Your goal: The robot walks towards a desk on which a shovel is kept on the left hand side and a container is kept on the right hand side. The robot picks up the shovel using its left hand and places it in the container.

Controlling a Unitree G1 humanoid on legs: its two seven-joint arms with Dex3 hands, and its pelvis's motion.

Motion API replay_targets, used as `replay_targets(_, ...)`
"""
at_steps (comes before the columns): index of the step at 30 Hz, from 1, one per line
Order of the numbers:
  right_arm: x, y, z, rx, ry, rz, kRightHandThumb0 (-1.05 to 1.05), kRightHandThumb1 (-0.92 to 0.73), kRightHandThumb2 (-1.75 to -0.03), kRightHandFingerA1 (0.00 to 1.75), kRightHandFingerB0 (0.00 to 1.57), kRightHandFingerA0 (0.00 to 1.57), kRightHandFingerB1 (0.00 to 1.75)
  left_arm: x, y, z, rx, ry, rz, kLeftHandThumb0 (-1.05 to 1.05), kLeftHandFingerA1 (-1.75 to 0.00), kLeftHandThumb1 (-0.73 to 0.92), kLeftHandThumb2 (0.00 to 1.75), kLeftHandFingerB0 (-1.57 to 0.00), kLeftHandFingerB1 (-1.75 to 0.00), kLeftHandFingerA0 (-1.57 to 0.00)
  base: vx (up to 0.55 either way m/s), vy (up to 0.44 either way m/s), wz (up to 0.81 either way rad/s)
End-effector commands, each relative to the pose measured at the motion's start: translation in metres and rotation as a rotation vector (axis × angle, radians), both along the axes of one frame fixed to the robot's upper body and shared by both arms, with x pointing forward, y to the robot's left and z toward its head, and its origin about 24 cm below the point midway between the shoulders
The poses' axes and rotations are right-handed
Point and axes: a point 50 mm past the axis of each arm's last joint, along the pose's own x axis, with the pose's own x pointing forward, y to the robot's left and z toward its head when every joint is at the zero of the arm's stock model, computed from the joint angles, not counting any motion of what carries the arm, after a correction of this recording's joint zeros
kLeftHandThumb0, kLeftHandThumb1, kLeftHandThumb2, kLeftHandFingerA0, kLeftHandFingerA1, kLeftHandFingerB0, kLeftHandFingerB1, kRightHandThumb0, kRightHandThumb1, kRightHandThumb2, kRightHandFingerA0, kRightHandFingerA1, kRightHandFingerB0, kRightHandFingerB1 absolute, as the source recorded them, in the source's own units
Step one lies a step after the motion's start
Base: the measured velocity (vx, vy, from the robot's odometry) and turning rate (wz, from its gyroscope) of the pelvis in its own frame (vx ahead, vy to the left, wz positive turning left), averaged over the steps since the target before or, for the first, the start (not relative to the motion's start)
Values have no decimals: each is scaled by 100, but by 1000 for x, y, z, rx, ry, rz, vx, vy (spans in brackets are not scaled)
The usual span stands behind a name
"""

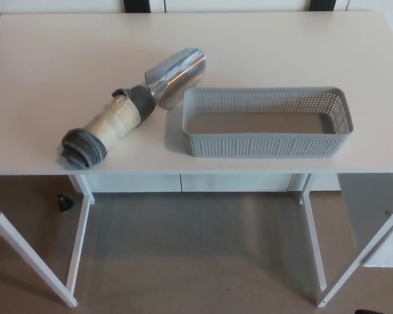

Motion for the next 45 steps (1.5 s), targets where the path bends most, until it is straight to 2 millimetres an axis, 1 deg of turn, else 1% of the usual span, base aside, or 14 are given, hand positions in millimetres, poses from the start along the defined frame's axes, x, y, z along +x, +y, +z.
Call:
replay_targets(1, 9, -3, 6, -12, -44, -3, -35, -49, -54, 63, 60, 76, 51, 22, -69, 136, 117, -602, -506, -45, -34, 62, 60, -31, -31, -37, 0, 0, 0)
replay_targets(5, 11, -3, 6, -15, -44, 2, -36, -47, -54, 62, 60, 74, 49, 35, -93, 233, 115, -1051, -665, -42, -39, 55, 67, -25, -36, -29, 0, 0, 0)
replay_targets(6, 12, -3, 6, -15, -45, 2, -36, -47, -54, 62, 60, 74, 49, 35, -94, 235, 116, -1059, -668, -42, -39, 55, 67, -25, -36, -29, 0, 0, 0)
replay_targets(7, 12, -3, 7, -21, -40, 3, -39, -47, -54, 61, 60, 73, 49, 37, -96, 252, 130, -1138, -672, -38, -36, 57, 58, -28, -31, -33, 0, 0, 0)
replay_targets(8, 11, -3, 6, -26, -45, 17, -39, -49, -53, 61, 59, 74, 48, 43, -102, 285, 210, -1315, -666, -47, -46, 44, 69, -30, -40, -37, 0, 0, 0)
replay_targets(10, 11, -3, 6, -28, -47, 19, -40, -49, -53, 62, 59, 74, 48, 47, -104, 300, 240, -1382, -674, -45, -45, 43, 67, -30, -41, -36, 0, 0, 0)
replay_targets(11, 13, -4, 7, -26, -56, 11, -37, -48, -54, 63, 61, 76, 49, 58, -105, 316, 307, -1456, -684, -41, -37, 51, 56, -33, -32, -40, 0, 0, 0)
replay_targets(14, 15, -3, 8, -28, -53, 8, -39, -48, -53, 63, 60, 75, 49, 77, -105, 340, 393, -1492, -698, -39, -37, 52, 56, -31, -31, -40, 0, 0, 0)
replay_targets(16, 17, -3, 9, -28, -62, 7, -38, -49, -53, 64, 60, 75, 49, 101, -103, 355, 465, -1526, -663, -51, -44, 43, 69, -26, -40, -34, 0, 0, 0)
replay_targets(19, 18, -3, 10, -36, -66, 12, -37, -49, -54, 63, 59, 75, 50, 143, -102, 374, 658, -1534, -550, -67, -43, 46, 77, -21, -40, -28, 0, 0, 0)
replay_targets(26, 19, -3, 11, -71, -53, 20, -36, -49, -54, 61, 59, 77, 47, 215, -107, 370, 846, -1353, -457, -66, -42, 46, 75, -16, -37, -24, 0, 0, 0)
replay_targets(32, 20, -1, 13, -59, -65, 18, -35, -49, -54, 61, 60, 75, 48, 274, -107, 351, 940, -1103, -445, -66, -41, 46, 74, -12, -36, -19, 0, 0, 0)
replay_targets(38, 25, 0, 14, -28, -71, 4, -37, -48, -54, 63, 60, 76, 48, 309, -120, 321, 1042, -890, -466, -72, -42, 46, 76, -10, -35, -22, 0, 0, 0)
replay_targets(45, 26, 0, 15, -58, -83, 22, -36, -48, -53, 61, 60, 74, 48, 328, -132, 284, 1105, -730, -505, -71, -42, 44, 74, -10, -35, -18, 0, 0, 0)
